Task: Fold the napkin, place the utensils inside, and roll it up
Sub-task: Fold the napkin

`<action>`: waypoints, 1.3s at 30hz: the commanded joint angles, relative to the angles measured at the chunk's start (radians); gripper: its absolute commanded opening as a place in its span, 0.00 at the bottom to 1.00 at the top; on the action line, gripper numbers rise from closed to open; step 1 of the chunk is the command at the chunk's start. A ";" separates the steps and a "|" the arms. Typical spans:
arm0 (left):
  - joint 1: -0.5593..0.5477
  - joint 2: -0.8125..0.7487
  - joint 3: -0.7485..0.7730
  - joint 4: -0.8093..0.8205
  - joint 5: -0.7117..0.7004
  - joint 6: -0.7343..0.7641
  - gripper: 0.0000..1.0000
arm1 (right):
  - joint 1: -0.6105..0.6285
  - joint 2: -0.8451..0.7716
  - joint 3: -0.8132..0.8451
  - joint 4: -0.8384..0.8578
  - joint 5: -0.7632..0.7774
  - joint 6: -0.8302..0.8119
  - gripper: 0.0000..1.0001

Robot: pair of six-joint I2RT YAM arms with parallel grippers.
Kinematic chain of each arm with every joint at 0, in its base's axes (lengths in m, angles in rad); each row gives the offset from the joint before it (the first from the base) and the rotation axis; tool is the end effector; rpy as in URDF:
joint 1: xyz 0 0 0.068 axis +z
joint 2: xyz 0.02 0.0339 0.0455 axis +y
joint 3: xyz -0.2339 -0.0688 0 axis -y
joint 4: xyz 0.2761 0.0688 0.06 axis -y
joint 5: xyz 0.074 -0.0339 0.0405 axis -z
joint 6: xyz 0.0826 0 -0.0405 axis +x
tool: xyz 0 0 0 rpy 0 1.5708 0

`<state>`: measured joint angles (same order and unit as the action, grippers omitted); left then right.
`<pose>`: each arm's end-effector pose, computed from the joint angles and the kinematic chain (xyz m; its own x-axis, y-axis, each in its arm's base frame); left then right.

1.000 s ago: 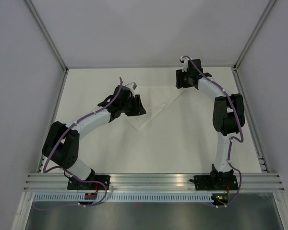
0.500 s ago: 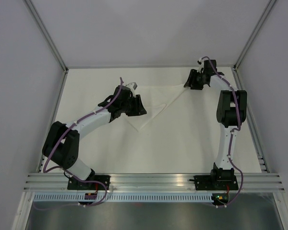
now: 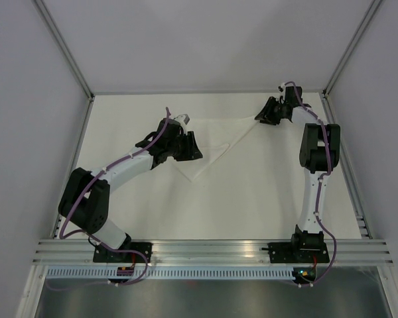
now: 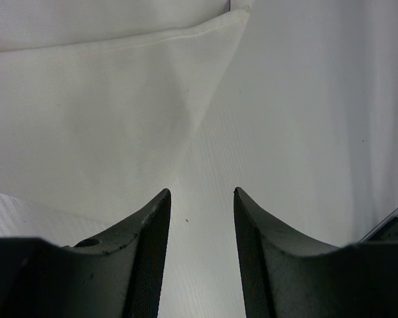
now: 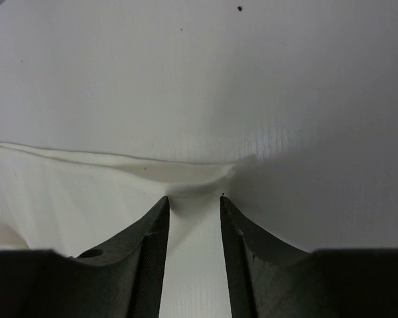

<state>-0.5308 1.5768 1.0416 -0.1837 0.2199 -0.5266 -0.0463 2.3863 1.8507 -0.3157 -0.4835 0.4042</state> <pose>0.3409 -0.2210 0.1564 -0.8104 -0.0930 -0.5784 0.2640 0.8233 -0.5024 0.5565 0.0127 0.0739 -0.7950 0.3854 -0.4684 0.0518 0.8125 0.5807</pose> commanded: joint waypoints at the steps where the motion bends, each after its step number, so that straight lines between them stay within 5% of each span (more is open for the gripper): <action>1: -0.005 -0.004 0.000 0.013 0.015 -0.007 0.48 | -0.003 0.020 0.024 0.066 -0.047 0.099 0.42; 10: -0.005 -0.001 -0.002 0.013 0.015 -0.010 0.48 | -0.003 -0.038 -0.021 0.184 -0.095 0.116 0.17; 19: -0.005 -0.029 -0.024 0.053 0.024 -0.096 0.47 | 0.040 -0.206 -0.112 0.219 -0.121 -0.060 0.09; 34: 0.057 -0.408 -0.109 -0.016 -0.198 -0.279 0.53 | 0.499 -0.460 -0.329 0.037 0.032 -0.712 0.06; 39: 0.089 -0.553 -0.130 -0.051 -0.215 -0.316 0.55 | 0.625 -0.467 -0.383 0.035 0.106 -0.792 0.03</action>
<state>-0.4580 1.0821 0.9245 -0.1967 0.0460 -0.7719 0.5484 1.9553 1.4887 -0.2691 -0.4358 -0.2611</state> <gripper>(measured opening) 0.548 0.044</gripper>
